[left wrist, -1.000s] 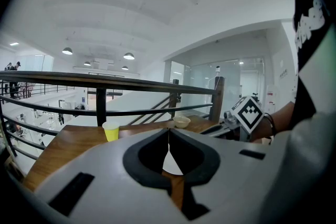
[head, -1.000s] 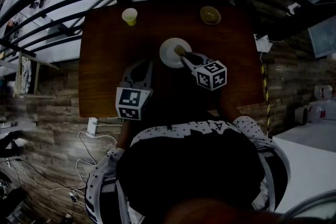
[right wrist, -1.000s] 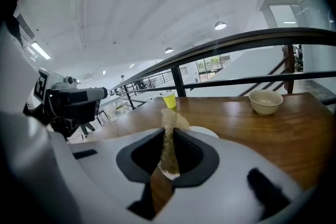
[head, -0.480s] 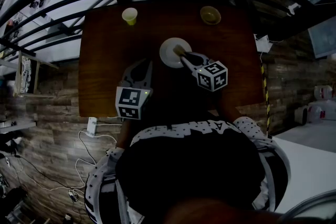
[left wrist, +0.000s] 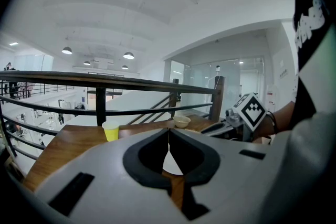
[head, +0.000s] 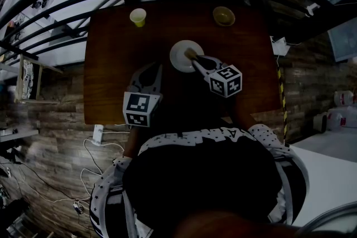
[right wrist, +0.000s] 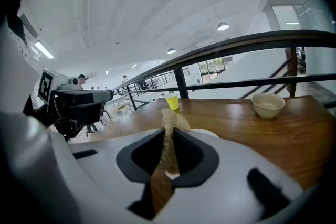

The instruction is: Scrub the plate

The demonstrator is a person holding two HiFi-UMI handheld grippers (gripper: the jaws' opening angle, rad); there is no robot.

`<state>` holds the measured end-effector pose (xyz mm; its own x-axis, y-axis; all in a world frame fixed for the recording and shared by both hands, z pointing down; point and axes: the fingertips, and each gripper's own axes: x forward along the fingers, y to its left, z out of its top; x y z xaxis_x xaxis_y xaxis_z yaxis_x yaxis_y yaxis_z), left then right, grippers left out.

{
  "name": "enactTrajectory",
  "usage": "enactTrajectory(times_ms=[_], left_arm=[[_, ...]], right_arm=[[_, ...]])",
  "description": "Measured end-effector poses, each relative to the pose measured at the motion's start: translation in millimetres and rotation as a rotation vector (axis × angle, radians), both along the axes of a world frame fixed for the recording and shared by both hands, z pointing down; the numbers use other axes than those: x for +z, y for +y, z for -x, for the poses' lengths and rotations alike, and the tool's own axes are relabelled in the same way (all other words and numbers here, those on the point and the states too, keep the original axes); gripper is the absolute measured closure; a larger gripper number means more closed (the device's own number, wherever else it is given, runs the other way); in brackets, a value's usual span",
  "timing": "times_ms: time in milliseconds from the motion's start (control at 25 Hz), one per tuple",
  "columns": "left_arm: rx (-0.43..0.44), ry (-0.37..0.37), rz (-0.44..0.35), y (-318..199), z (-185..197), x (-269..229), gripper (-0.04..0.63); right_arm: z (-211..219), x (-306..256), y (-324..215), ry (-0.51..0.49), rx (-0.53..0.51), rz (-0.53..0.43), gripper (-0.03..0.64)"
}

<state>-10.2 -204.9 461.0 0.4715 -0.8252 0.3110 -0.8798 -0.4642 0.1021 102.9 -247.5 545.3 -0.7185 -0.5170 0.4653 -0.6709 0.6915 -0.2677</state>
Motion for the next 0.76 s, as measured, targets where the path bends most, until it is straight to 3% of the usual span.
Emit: enactTrajectory(times_ms=[760], left_arm=[[-0.002, -0.001, 0.007, 1.2, 2.8, 5.1, 0.581]], right_arm=[[2.8, -4.2, 1.6, -0.018, 0.008, -0.009, 0.568]])
